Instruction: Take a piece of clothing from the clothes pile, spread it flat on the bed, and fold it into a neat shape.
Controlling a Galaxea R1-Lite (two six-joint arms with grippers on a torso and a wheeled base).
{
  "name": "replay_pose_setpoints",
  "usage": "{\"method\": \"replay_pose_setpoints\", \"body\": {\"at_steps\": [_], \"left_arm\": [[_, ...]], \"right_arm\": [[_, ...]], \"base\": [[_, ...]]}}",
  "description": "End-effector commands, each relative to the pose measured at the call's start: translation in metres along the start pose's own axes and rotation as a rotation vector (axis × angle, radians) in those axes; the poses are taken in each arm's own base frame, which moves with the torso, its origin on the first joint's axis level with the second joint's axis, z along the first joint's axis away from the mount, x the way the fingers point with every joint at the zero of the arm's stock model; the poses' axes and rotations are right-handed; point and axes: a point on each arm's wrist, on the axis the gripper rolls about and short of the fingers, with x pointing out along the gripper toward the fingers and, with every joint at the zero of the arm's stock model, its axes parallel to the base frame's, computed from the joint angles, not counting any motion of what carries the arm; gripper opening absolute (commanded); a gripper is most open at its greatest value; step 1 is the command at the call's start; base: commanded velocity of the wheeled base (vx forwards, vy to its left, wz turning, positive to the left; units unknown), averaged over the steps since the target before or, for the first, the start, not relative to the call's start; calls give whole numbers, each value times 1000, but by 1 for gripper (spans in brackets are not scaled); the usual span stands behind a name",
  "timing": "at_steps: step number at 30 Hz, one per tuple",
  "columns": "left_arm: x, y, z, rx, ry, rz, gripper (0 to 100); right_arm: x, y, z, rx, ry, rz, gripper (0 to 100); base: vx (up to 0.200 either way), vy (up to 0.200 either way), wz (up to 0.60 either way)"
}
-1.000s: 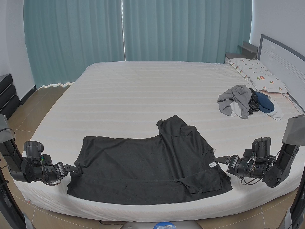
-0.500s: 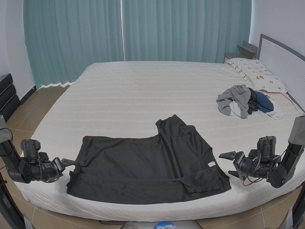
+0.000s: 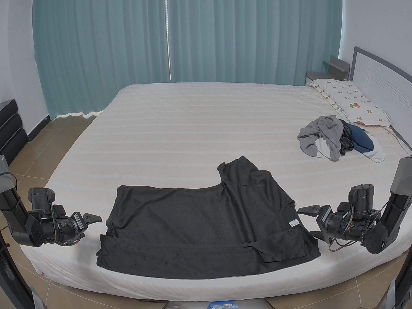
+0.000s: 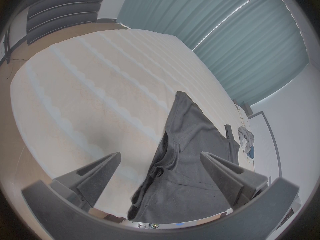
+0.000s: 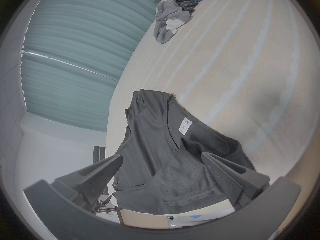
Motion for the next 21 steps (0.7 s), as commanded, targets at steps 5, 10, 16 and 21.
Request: {"method": "replay_pose_setpoints", "body": {"at_steps": [5,10,16,21], "left_arm": [[1,1,0,-3,2,5,100],[2,0,2,0,-2,-1,100],[3,-6,11,-37,-35,-18,100],[6,-11,22,-74,-70,-37,100]], "right_arm": [[-1,-1,-2,-1,5,-4,100],[-1,-1,-2,-4,4,-7,100],[-2,1,-2,-11,2,2,100],[-2,2,-3,-14,4,4,100]], "base": [[0,0,0],[200,0,0],[33,0,0],[0,0,0]]}}
